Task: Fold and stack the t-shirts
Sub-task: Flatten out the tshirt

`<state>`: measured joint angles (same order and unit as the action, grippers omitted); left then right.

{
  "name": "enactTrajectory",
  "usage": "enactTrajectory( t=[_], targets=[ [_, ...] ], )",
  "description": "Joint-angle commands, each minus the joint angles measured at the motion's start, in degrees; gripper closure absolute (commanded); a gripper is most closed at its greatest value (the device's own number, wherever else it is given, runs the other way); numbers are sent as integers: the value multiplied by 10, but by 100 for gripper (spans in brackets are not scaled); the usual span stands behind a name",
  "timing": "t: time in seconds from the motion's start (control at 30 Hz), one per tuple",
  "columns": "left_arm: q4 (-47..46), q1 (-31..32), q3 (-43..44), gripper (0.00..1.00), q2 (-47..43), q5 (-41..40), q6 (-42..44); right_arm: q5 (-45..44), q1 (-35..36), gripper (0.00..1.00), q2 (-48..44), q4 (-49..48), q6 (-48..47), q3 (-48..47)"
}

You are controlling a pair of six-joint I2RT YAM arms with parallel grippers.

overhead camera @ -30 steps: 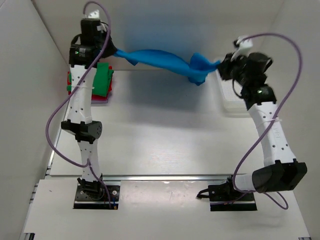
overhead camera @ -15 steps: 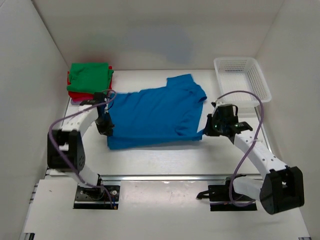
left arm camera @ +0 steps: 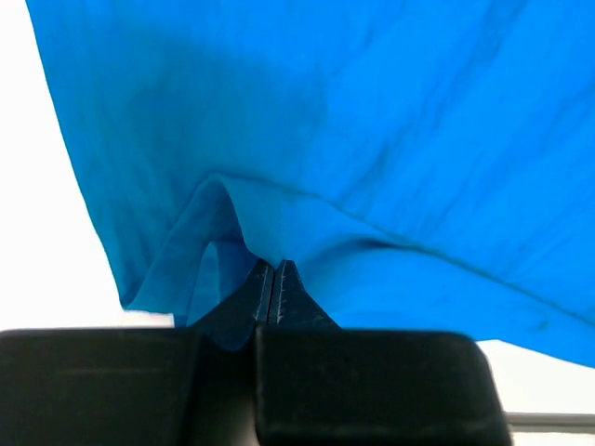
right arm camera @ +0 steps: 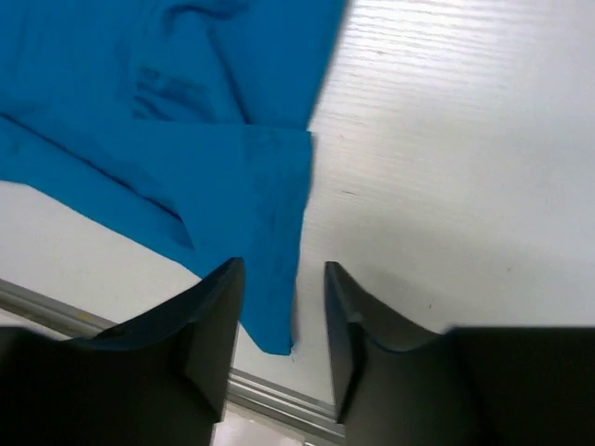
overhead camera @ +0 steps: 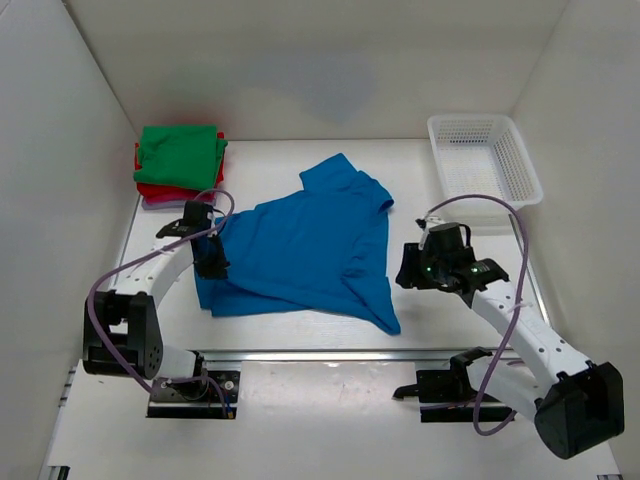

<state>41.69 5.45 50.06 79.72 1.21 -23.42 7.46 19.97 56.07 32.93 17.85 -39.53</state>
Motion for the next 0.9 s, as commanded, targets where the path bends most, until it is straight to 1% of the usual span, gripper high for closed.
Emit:
enactTrajectory(
  t=[0.0, 0.07, 0.1, 0.17, 0.3, 0.43, 0.5, 0.63, 0.87],
  targets=[
    [-14, 12, -24, 100, -50, -4, 4, -4, 69, 65, 38, -49, -49, -36],
    [-11, 11, -35, 100, -66, -2, 6, -20, 115, 64, 64, -82, -50, -43],
    [-6, 9, -41, 100, -75, -3, 6, -21, 127, 60, 83, -100, -57, -43],
    [4, 5, -45, 100, -85, -6, 13, -6, 116, 54, 120, -118, -75, -43],
    [12, 2, -43, 100, -101, -11, 17, 41, 48, 55, 161, -155, -85, -21],
    [10, 5, -41, 100, -98, -6, 16, 55, 17, 55, 170, -175, -91, -18],
    [6, 11, -43, 100, -97, -3, 13, 83, 0, 56, 191, -176, -95, -22],
    [5, 14, -45, 100, -93, -2, 12, 102, -3, 58, 242, -191, -84, -34],
    [10, 3, -40, 100, -100, -7, 20, 124, 2, 58, 262, -213, -74, -14]
  ],
)
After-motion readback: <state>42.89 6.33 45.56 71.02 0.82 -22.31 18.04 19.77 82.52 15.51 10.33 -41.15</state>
